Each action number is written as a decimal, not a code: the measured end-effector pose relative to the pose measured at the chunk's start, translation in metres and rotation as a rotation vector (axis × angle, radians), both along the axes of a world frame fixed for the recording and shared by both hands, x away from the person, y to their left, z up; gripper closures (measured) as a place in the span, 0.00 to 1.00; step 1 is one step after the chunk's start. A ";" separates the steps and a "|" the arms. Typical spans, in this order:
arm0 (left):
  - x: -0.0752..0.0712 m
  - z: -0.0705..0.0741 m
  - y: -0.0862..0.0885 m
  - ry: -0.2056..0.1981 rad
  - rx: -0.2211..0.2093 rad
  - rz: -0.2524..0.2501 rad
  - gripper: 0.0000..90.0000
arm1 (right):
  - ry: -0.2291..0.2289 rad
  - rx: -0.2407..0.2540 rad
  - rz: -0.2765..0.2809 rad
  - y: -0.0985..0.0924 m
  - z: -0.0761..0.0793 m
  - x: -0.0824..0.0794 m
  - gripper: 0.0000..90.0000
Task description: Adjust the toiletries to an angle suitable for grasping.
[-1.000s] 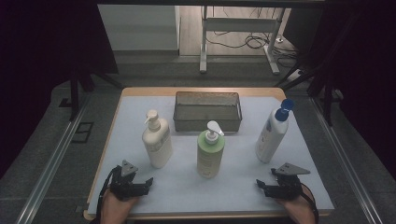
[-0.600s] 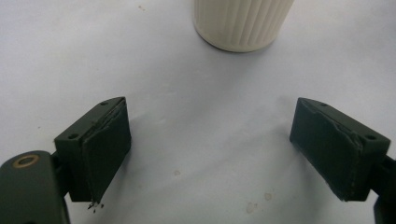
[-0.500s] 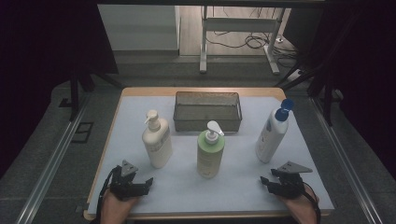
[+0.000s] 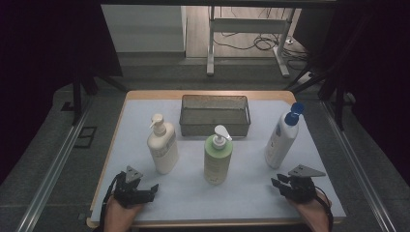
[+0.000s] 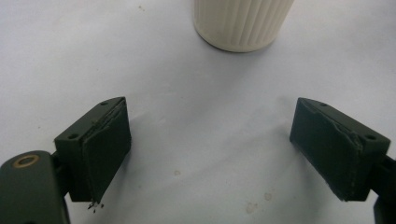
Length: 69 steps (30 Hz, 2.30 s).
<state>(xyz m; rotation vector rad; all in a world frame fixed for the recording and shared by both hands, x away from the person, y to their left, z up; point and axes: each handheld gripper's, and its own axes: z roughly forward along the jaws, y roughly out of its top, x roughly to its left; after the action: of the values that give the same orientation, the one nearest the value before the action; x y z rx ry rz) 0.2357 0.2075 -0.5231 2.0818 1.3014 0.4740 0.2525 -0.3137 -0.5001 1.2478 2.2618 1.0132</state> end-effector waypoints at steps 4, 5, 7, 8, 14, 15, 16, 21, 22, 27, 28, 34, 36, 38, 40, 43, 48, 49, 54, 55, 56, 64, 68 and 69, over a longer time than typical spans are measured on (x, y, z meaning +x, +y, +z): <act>0.000 0.000 0.000 0.000 0.000 0.000 0.14 | -0.002 0.023 -0.015 0.001 0.004 0.004 0.85; 0.000 0.000 0.000 0.000 0.000 0.000 0.14 | -0.001 0.033 -0.025 0.002 0.005 0.006 0.89; 0.000 0.000 0.000 0.000 -0.001 0.000 0.14 | -0.005 0.032 -0.030 0.003 0.006 0.008 0.91; 0.000 0.000 0.000 0.000 -0.001 0.000 0.14 | -0.005 0.032 -0.030 0.003 0.006 0.008 0.91; 0.000 0.000 0.000 0.000 -0.001 0.001 0.14 | -0.031 0.053 -0.044 0.009 0.011 0.014 0.96; 0.000 0.000 0.000 -0.001 0.000 0.000 0.14 | -0.033 0.054 -0.049 0.010 0.011 0.016 0.97; 0.000 0.000 0.000 -0.001 -0.001 0.000 0.14 | -0.037 0.052 -0.056 0.010 0.012 0.017 0.98; 0.000 0.000 0.000 0.000 -0.001 0.002 0.14 | -0.041 0.050 -0.065 0.013 0.013 0.024 0.98; 0.000 0.000 0.000 0.000 -0.001 0.002 0.14 | -0.041 0.050 -0.065 0.013 0.013 0.024 0.98; 0.000 0.000 0.000 -0.001 -0.001 0.001 0.14 | -0.040 0.044 -0.076 0.018 0.013 0.032 0.97; 0.000 0.000 0.000 -0.001 -0.001 0.001 0.14 | -0.042 0.037 -0.080 0.019 0.013 0.034 0.97; 0.000 0.000 0.000 -0.001 -0.001 0.001 0.14 | -0.037 0.027 -0.082 0.023 0.010 0.043 0.99; 0.000 0.000 0.000 -0.001 -0.001 0.001 0.14 | -0.035 0.023 -0.082 0.026 0.010 0.045 1.00; 0.000 0.000 0.000 -0.001 -0.001 0.001 0.14 | -0.043 0.010 -0.091 0.029 0.010 0.048 1.00; 0.000 0.000 0.000 -0.001 -0.001 0.002 0.14 | -0.041 -0.004 -0.101 0.032 0.008 0.052 1.00; 0.000 0.000 0.000 -0.001 -0.001 0.001 0.14 | -0.038 -0.011 -0.101 0.034 0.007 0.054 1.00; 0.000 0.000 0.000 -0.002 -0.001 0.002 0.14 | -0.049 -0.034 -0.105 0.036 0.005 0.054 1.00; 0.000 0.000 0.000 -0.002 0.000 0.000 0.14 | -0.051 -0.035 -0.105 0.036 0.005 0.054 1.00; 0.000 0.000 0.000 -0.002 0.000 0.000 0.14 | -0.050 -0.034 -0.102 0.033 0.005 0.052 1.00; 0.000 0.000 0.000 -0.002 0.000 0.000 0.14 | -0.050 -0.034 -0.102 0.033 0.005 0.052 1.00; 0.000 0.000 0.000 -0.002 0.000 0.000 0.14 | -0.049 -0.035 -0.101 0.032 0.005 0.052 1.00; 0.000 0.000 0.000 -0.001 -0.001 0.001 0.14 | -0.040 -0.043 -0.106 0.021 0.003 0.050 1.00; 0.000 0.000 0.000 -0.002 -0.001 0.002 0.14 | -0.035 -0.035 -0.111 0.015 0.003 0.050 1.00; 0.000 0.000 0.000 -0.002 -0.001 0.002 0.14 | -0.036 -0.035 -0.112 0.012 0.002 0.049 1.00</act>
<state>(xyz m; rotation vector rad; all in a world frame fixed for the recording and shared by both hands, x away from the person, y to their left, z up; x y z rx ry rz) 0.2354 0.2072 -0.5233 2.0792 1.3023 0.4760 0.3014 -0.3013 -0.4977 1.3151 2.1477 0.9434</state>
